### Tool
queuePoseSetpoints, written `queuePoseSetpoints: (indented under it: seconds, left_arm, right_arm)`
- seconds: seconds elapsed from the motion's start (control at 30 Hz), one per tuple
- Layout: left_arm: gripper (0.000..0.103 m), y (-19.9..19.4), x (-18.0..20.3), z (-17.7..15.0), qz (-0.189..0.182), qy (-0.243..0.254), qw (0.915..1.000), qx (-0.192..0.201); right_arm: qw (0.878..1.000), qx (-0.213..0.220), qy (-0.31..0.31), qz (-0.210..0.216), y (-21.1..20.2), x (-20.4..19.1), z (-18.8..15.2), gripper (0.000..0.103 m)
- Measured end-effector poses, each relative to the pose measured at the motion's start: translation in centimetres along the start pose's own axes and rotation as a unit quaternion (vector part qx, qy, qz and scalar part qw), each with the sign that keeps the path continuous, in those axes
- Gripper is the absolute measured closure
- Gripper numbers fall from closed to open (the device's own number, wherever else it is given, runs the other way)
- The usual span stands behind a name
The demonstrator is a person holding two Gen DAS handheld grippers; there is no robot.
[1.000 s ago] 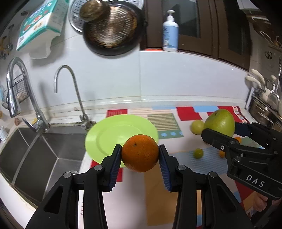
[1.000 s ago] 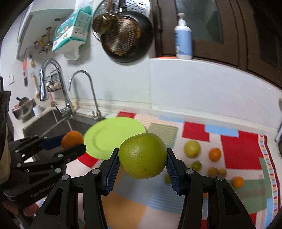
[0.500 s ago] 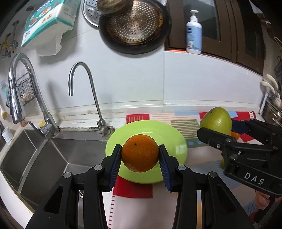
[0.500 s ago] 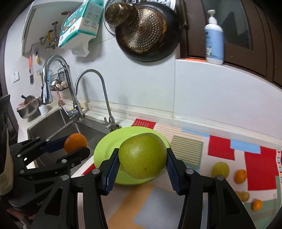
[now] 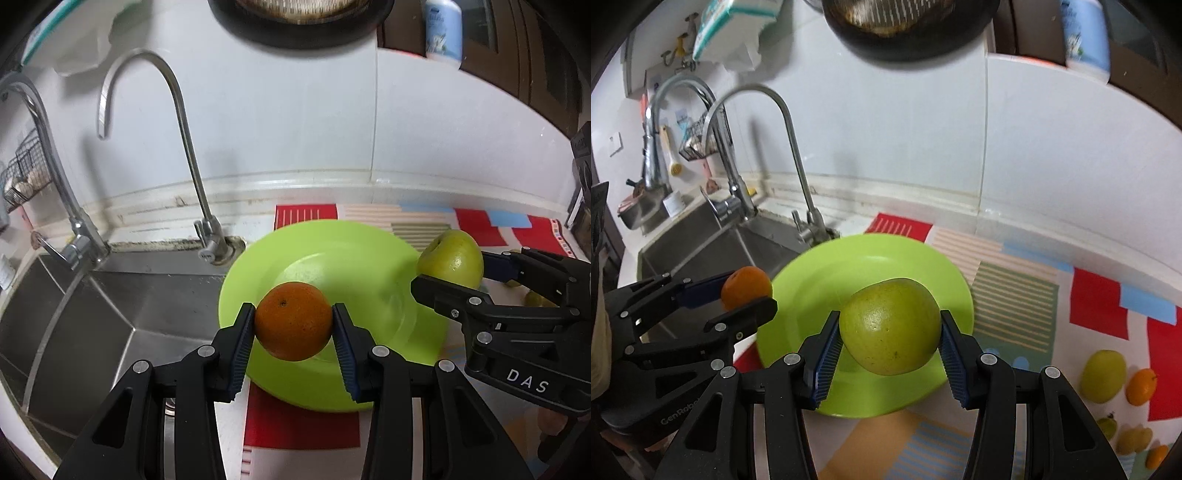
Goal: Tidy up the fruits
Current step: 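Carry the orange and green apple over the green plate with both tools, then open the left tool onto the plate while the right tool releases the apple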
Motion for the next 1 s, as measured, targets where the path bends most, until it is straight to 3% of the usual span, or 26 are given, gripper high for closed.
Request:
queuePoseSetpoints:
  seconds: [0.5, 0.63, 0.77, 1.0]
  left_arm:
    - [0.061, 4.4, -0.8, -0.9, 0.005, -0.005, 0.9992, -0.040]
    - [0.044, 3.8, -0.9, -0.6, 0.013, -0.002, 0.9995, -0.028]
    - [0.040, 2.6, -1.5, -0.1, 0.022, -0.013, 0.9995, -0.018]
    - [0.027, -1.3, -1.5, 0.8, 0.038, -0.021, 0.9989, 0.019]
  right_arm:
    - [0.999, -0.045, 0.000, 0.020, 5.1, 0.2, -1.4, 0.051]
    - [0.999, -0.048, -0.001, 0.021, 5.4, 0.1, -1.6, 0.051]
    - [0.999, -0.033, 0.000, 0.013, 4.4, 0.2, -1.2, 0.038]
    - [1.000, -0.008, -0.004, -0.016, 1.1, 0.3, -0.8, 0.038]
Point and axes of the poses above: each gripper's, at about its wrist camera, not at the fingertips, and y roughly the way its jaws point, x to its right, z to its top, the point moved 6 cm from there along y, roughly the way its jaws point, and after that the axes turned 14 degrees about -y, right-handed, at the moved point
